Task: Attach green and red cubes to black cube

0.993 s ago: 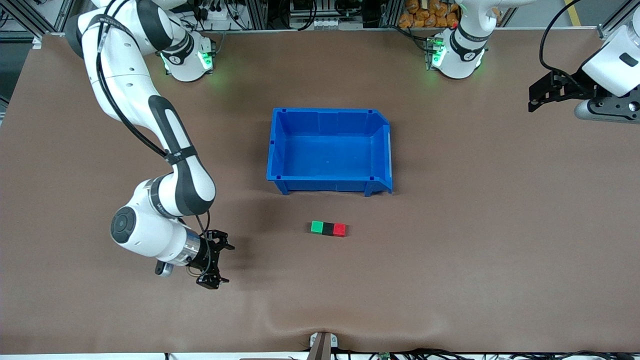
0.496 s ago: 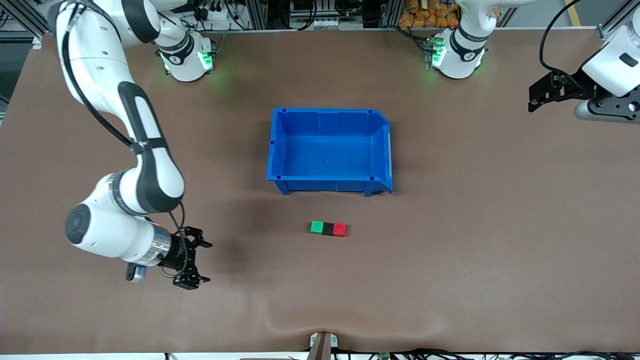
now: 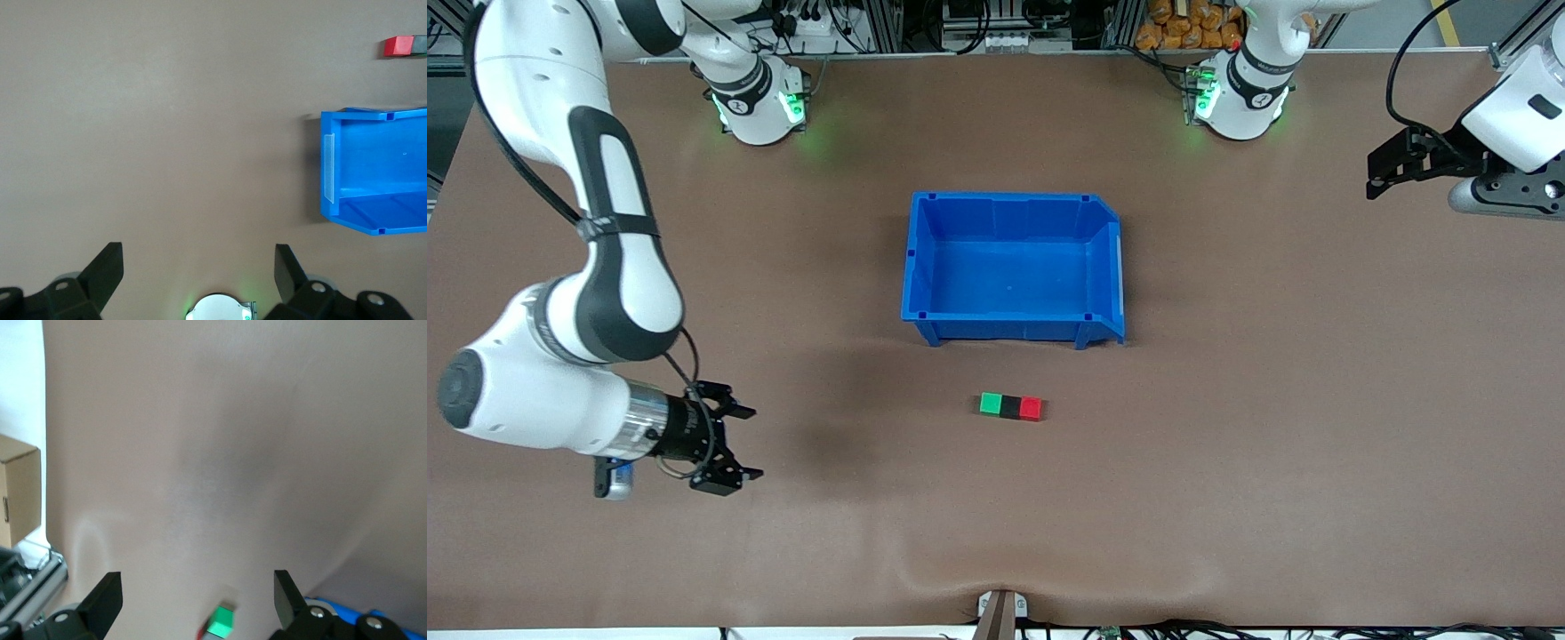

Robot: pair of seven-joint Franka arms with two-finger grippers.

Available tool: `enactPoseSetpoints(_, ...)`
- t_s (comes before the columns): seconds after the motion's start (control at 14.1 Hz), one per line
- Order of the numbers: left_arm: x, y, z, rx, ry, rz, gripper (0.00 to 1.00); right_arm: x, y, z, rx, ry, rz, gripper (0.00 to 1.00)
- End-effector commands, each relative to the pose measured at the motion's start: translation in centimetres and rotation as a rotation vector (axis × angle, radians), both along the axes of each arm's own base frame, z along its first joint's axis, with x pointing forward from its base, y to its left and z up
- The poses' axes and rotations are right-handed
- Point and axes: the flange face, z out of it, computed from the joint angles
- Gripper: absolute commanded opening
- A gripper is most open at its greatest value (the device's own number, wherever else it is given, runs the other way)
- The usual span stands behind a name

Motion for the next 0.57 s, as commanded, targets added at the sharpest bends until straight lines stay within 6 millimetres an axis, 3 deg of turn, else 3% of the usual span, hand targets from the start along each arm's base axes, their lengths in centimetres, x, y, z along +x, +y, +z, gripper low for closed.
enactPoseSetpoints(0.0,-0.1,0.1,0.4,0.007,0.004,0.006,1.0,-1.6,-2.6,3.4,-0.002,-0.007,0.095,1.0)
enactPoseSetpoints(0.5,-0.1,0.1,0.4,0.007,0.004,0.008,1.0,-6.1,-6.4,10.9,-0.121,-0.001,0.407,1.0)
